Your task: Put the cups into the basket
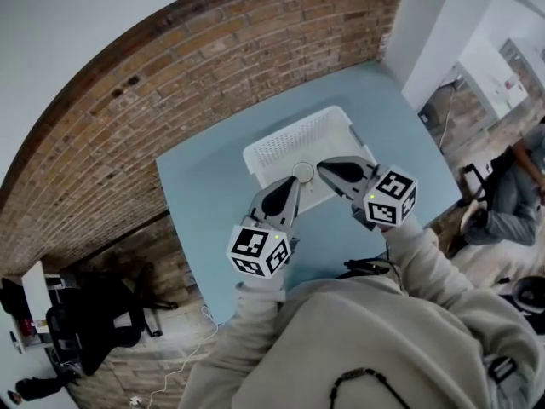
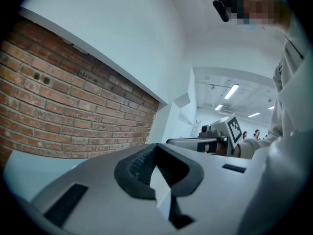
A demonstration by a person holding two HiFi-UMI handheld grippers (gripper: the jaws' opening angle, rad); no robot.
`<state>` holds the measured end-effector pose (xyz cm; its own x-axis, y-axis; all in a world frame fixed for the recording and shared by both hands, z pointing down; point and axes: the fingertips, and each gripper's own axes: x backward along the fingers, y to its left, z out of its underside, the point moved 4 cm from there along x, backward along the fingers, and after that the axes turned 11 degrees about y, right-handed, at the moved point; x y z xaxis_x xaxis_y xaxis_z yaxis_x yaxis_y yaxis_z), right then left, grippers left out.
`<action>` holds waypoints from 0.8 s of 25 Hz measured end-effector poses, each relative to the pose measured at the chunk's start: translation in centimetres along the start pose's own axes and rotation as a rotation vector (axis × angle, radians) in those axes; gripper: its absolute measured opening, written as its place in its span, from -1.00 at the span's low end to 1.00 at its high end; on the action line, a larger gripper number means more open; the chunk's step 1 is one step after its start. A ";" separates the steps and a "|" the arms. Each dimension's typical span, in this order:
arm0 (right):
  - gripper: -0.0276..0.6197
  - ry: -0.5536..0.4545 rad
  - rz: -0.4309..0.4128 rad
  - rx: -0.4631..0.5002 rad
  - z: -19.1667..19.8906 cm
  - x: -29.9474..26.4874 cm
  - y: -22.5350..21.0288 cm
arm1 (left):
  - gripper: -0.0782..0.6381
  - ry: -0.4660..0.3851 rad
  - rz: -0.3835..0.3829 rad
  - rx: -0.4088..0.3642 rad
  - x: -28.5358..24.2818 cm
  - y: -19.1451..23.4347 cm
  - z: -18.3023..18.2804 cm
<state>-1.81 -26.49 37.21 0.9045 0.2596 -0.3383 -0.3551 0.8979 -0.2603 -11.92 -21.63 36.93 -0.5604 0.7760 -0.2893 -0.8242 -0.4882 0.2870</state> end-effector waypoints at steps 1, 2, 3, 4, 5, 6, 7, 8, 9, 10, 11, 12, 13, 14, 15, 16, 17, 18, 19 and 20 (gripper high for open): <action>-0.89 -0.004 0.006 0.012 -0.1 0.1 0.2 | -0.79 -0.002 -0.001 -0.003 0.2 -0.1 0.1; -0.89 -0.010 0.007 0.016 -0.1 0.3 0.5 | -0.79 -0.003 -0.002 -0.005 0.4 -0.3 0.2; -0.89 -0.013 0.006 0.016 0.0 0.4 0.7 | -0.79 -0.003 -0.003 -0.009 0.5 -0.4 0.2; -0.89 -0.013 0.004 0.015 0.1 0.5 0.9 | -0.79 -0.005 -0.003 -0.013 0.6 -0.6 0.2; -0.89 -0.011 0.004 0.014 0.2 0.6 1.1 | -0.79 -0.012 0.006 -0.019 0.8 -0.8 0.1; -0.89 -0.011 0.004 0.014 0.3 0.7 1.4 | -0.79 -0.029 0.027 -0.025 1.0 -1.2 -0.1; -0.89 -0.011 0.005 0.014 0.2 0.8 1.5 | -0.79 -0.054 0.062 -0.030 1.4 -1.8 -0.6; -0.89 -0.010 0.006 0.013 0.2 0.9 1.7 | -0.79 -0.082 0.100 -0.032 1.8 -2.4 -1.1; -0.89 -0.008 0.009 0.010 0.2 0.9 1.7 | -0.79 -0.103 0.128 -0.030 2.1 -2.9 -1.5; -0.89 -0.005 0.013 0.005 0.3 0.9 1.7 | -0.79 -0.112 0.139 -0.029 2.3 -3.0 -1.6; -0.89 -0.003 0.016 0.001 0.4 1.0 1.6 | -0.79 -0.110 0.134 -0.028 2.2 -3.0 -1.5; -0.89 -0.002 0.016 -0.002 0.5 1.0 1.7 | -0.79 -0.099 0.121 -0.027 2.0 -2.8 -1.1; -0.89 -0.002 0.016 -0.001 0.6 1.2 1.8 | -0.79 -0.087 0.108 -0.022 1.9 -2.7 -0.8; -0.89 -0.003 0.015 0.002 0.6 1.3 2.0 | -0.79 -0.078 0.098 -0.016 1.8 -2.5 -0.6; -0.89 -0.004 0.014 0.004 0.6 1.4 2.1 | -0.79 -0.072 0.092 -0.010 1.8 -2.5 -0.4; -0.89 -0.005 0.012 0.005 0.7 1.4 2.2 | -0.79 -0.068 0.088 -0.006 1.8 -2.4 -0.4; -0.89 -0.004 0.012 0.005 0.7 1.5 2.2 | -0.79 -0.065 0.085 -0.004 1.9 -2.4 -0.4; -0.89 -0.003 0.012 0.004 0.6 1.5 2.2 | -0.79 -0.063 0.085 -0.004 1.9 -2.5 -0.4; -0.89 -0.003 0.011 0.001 0.6 1.5 2.2 | -0.79 -0.061 0.086 -0.004 1.9 -2.5 -0.4; -0.89 -0.004 0.010 -0.002 0.6 1.5 2.2 | -0.79 -0.060 0.089 -0.005 1.8 -2.6 -0.5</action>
<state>-1.07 -23.92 36.61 0.9020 0.2696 -0.3371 -0.3641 0.8947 -0.2587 -10.82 -19.15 35.21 -0.6254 0.7522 -0.2077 -0.7721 -0.5580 0.3041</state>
